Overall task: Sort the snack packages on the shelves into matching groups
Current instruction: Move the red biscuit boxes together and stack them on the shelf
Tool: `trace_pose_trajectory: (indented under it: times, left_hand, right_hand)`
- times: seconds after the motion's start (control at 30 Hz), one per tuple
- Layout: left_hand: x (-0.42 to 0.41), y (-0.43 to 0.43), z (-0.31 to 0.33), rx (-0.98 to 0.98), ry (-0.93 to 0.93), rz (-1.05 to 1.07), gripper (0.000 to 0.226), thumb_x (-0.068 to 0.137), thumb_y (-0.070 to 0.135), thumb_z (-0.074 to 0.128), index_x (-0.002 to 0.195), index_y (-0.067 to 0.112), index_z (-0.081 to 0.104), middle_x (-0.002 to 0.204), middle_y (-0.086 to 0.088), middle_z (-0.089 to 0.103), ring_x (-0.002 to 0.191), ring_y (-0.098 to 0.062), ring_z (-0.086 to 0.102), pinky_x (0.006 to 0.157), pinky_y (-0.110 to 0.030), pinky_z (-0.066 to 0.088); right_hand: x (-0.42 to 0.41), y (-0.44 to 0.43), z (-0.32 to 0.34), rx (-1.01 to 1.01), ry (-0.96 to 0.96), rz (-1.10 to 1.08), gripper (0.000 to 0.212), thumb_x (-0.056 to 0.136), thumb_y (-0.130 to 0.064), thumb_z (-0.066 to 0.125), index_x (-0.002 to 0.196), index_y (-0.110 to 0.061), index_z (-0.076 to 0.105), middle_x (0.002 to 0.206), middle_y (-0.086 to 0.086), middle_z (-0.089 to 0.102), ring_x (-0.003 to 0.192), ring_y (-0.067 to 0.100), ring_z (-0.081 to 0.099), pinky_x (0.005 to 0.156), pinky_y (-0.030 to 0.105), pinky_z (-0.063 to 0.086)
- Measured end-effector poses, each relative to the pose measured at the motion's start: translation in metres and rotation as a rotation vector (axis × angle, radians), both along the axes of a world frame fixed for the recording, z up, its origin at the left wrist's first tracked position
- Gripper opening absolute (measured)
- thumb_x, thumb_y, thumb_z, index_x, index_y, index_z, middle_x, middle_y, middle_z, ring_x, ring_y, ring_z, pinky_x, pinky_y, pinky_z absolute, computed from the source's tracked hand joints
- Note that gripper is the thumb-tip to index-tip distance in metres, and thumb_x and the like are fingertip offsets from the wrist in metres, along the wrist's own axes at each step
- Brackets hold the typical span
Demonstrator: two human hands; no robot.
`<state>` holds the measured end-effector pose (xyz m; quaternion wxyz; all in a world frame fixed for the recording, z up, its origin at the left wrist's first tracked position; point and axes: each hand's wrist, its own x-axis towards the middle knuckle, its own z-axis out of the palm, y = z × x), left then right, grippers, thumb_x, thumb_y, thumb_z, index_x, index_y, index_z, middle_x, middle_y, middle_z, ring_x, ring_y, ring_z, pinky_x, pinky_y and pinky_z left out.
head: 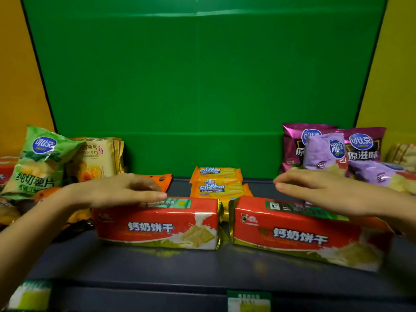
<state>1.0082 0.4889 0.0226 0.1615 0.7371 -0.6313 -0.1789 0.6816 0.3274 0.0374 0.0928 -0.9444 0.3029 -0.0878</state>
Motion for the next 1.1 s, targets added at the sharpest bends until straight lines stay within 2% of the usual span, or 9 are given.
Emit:
trace_pose_trajectory:
  times: [0.07,0.13,0.23,0.37,0.5,0.7,0.83,0.97,1.1]
  left_hand:
    - [0.0,0.011,-0.006,0.034,0.043,-0.015,0.079,0.034,0.091,0.055,0.1,0.048,0.059,0.1,0.027,0.068,0.089,0.011,0.063,0.082,-0.011,0.05]
    - [0.004,0.018,-0.014,0.007,-0.029,-0.015,0.096,0.03,0.088,0.061,0.114,0.041,0.053,0.104,0.026,0.063,0.09,0.007,0.064,0.084,-0.013,0.051]
    - [0.007,0.018,-0.023,-0.086,-0.299,-0.019,0.118,0.026,0.095,0.047,0.127,0.033,0.045,0.104,0.026,0.055,0.089,0.006,0.056,0.078,-0.007,0.043]
    - [0.007,0.018,-0.032,-0.13,-0.475,0.031,0.137,0.019,0.101,0.026,0.134,0.029,0.038,0.126,0.007,0.058,0.104,-0.01,0.056,0.091,-0.025,0.045]
    - [0.005,0.023,-0.035,-0.17,-0.469,0.015,0.135,0.023,0.101,0.024,0.136,0.026,0.036,0.129,0.006,0.057,0.106,-0.01,0.058,0.09,-0.024,0.046]
    - [-0.001,0.031,-0.038,-0.331,-0.537,0.06,0.13,0.029,0.101,0.019,0.129,0.023,0.045,0.124,0.003,0.062,0.103,-0.015,0.061,0.085,-0.028,0.048]
    - [-0.015,0.041,-0.031,-0.45,-0.638,0.101,0.125,0.034,0.1,0.013,0.123,0.021,0.049,0.118,0.001,0.066,0.096,-0.016,0.063,0.069,-0.023,0.042]
    - [-0.029,0.053,-0.018,-0.563,-0.641,0.194,0.113,0.038,0.099,0.015,0.112,0.022,0.053,0.106,0.0,0.069,0.082,-0.014,0.06,0.054,-0.014,0.029]
    - [-0.046,0.069,-0.008,-0.61,-0.564,0.295,0.112,0.038,0.1,0.023,0.112,0.021,0.055,0.106,-0.002,0.07,0.086,-0.02,0.066,0.07,-0.032,0.054]
  right_hand:
    - [-0.018,0.001,-0.006,-0.07,0.081,-0.059,0.116,0.038,-0.101,0.005,0.127,-0.04,0.047,0.128,-0.018,0.051,0.112,0.001,0.051,0.102,0.024,0.039]
    - [-0.032,0.001,-0.01,-0.081,0.168,-0.114,0.128,0.027,-0.103,0.008,0.133,-0.04,0.041,0.132,-0.019,0.05,0.115,0.002,0.051,0.103,0.025,0.04]
    - [-0.045,0.001,-0.016,-0.103,0.277,-0.139,0.128,0.022,-0.104,0.014,0.13,-0.04,0.039,0.126,-0.021,0.053,0.107,-0.001,0.054,0.095,0.021,0.044]
    - [-0.058,-0.003,-0.027,-0.107,0.211,-0.157,0.121,0.026,-0.103,0.023,0.126,-0.037,0.043,0.113,-0.02,0.059,0.095,-0.001,0.059,0.086,0.018,0.047]
    - [-0.064,-0.004,-0.037,-0.068,0.148,-0.188,0.13,0.025,-0.102,0.029,0.136,-0.035,0.035,0.123,-0.013,0.058,0.101,0.005,0.059,0.09,0.021,0.047]
    - [-0.068,0.001,-0.042,-0.137,0.086,-0.167,0.125,0.028,-0.103,0.019,0.133,-0.037,0.037,0.124,-0.013,0.059,0.103,0.006,0.059,0.09,0.026,0.047]
    - [-0.077,0.003,-0.036,-0.118,-0.032,-0.164,0.116,0.028,-0.103,0.027,0.124,-0.039,0.043,0.12,-0.013,0.062,0.096,0.006,0.062,0.087,0.028,0.05]
    - [-0.087,0.005,-0.024,-0.205,-0.107,-0.162,0.11,0.036,-0.099,0.029,0.132,-0.045,0.036,0.13,-0.012,0.058,0.104,0.012,0.061,0.087,0.033,0.051]
    - [-0.09,0.009,-0.019,-0.294,-0.139,-0.142,0.092,0.053,-0.09,0.037,0.132,-0.044,0.037,0.131,-0.012,0.056,0.106,0.012,0.059,0.084,0.031,0.05]
